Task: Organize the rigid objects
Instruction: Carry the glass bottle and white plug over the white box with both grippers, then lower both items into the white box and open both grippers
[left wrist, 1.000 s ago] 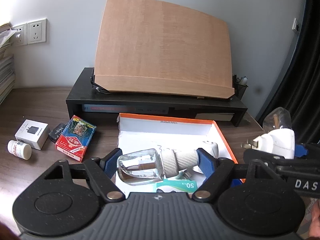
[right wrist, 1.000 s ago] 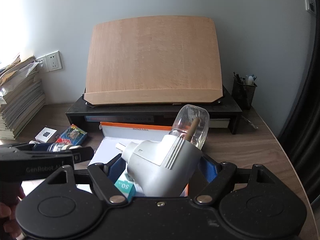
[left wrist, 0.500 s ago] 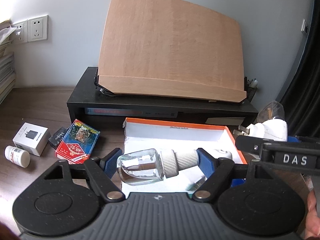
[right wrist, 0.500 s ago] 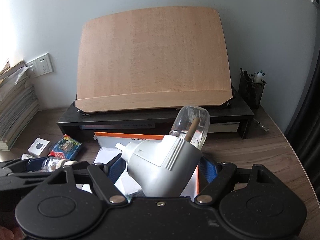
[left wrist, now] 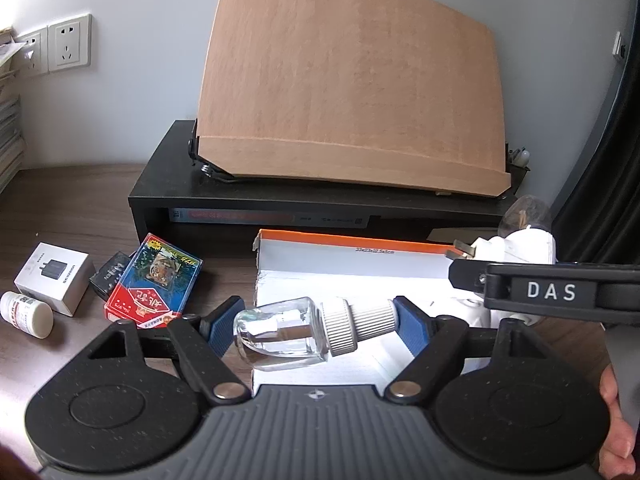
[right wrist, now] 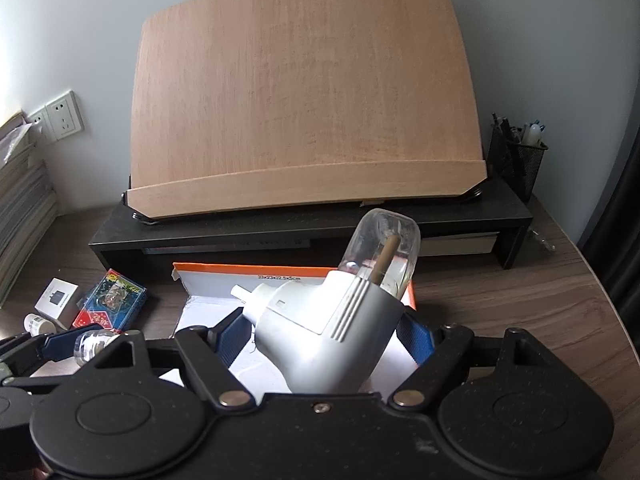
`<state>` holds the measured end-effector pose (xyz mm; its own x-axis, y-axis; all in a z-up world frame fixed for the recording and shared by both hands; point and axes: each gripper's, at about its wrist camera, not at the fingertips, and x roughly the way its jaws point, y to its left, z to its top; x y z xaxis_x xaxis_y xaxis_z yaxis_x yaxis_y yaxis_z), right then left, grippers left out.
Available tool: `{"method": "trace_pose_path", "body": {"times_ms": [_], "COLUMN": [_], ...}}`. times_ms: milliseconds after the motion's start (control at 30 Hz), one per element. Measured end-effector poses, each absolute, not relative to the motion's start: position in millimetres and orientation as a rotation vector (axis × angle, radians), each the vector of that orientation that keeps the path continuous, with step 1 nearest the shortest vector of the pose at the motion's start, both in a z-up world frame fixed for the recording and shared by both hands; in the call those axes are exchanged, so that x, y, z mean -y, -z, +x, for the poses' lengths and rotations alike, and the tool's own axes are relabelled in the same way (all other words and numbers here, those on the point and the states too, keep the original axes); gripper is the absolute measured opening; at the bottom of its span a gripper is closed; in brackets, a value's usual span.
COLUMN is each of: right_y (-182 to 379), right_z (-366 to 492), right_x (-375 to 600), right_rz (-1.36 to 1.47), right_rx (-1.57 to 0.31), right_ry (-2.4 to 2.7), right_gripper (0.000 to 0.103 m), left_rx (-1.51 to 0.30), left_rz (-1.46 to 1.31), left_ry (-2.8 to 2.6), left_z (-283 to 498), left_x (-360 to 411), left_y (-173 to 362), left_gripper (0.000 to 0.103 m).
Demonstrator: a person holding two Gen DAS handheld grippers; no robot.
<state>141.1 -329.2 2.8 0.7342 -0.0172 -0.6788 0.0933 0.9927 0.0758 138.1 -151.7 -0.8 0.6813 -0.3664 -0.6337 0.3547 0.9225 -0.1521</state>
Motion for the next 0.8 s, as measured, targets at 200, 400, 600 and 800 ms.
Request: {"method": "trace_pose_path", "body": {"times_ms": [200, 400, 600, 800], "right_y": [5.2, 13.6, 16.7, 15.2], "right_z": [156.3, 168.0, 173.8, 177.3], "right_x": [323.1, 319.4, 315.5, 316.2], "right_rz": [0.109, 0.110, 0.108, 0.088], "right_rx": [-0.775, -0.802, -0.812, -0.801], "right_ry": [0.088, 0.118, 0.131, 0.152], "right_gripper": [0.094, 0.094, 0.094, 0.095], "left_rx": [-0.726, -0.737, -0.744, -0.750], "left_rz": [-0.016, -0.016, -0.015, -0.014], "left_ry": [0.407, 0.412, 0.421, 0.428], "left_z": [146.9, 155.8, 163.2, 169.7], "left_x": [150.2, 150.2, 152.2, 155.8], "left_y": [4.8, 9.5, 13.1, 14.3], "left_gripper": [0.082, 0.082, 0.082, 0.082]}}
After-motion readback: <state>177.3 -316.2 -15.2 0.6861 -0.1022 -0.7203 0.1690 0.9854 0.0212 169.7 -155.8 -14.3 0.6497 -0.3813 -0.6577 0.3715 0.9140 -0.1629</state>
